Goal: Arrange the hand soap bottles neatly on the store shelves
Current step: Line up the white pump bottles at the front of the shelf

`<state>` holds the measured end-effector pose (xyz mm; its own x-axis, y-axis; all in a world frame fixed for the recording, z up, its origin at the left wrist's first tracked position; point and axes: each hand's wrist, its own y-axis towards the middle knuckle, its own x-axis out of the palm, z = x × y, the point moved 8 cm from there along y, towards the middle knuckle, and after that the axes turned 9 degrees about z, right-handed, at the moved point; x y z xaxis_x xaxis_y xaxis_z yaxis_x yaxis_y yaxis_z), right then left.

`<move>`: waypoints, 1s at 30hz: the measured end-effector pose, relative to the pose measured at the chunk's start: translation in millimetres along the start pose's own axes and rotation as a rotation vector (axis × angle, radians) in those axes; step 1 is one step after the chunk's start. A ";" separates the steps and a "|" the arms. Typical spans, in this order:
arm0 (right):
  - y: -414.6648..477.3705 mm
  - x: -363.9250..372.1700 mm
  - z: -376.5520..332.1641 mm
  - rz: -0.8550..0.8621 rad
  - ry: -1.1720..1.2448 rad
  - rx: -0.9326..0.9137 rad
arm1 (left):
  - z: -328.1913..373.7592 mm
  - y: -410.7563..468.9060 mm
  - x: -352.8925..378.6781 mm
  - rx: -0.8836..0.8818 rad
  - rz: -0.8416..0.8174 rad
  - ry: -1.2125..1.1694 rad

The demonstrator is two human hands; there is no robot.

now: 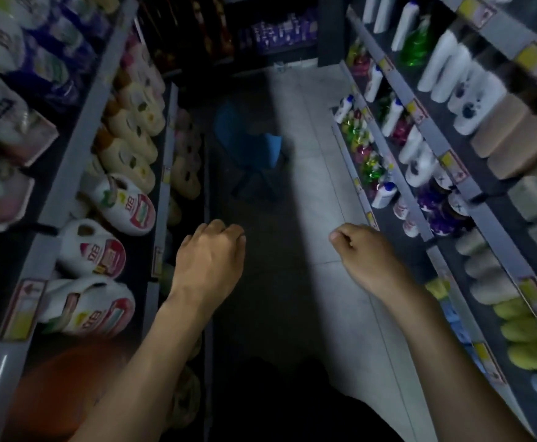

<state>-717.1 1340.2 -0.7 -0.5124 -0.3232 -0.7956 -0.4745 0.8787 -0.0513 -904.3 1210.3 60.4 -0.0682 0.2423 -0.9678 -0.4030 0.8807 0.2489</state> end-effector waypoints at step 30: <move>631.4 -45.2 31.4 0.040 0.042 0.089 | 6.1 644.8 204.9 0.119 -0.112 0.006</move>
<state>-971.0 1920.6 -16.1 -0.5597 -0.3002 -0.7724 -0.3891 0.9182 -0.0750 -1172.6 1830.3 22.8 -0.0349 0.1378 -0.9898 -0.2971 0.9443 0.1419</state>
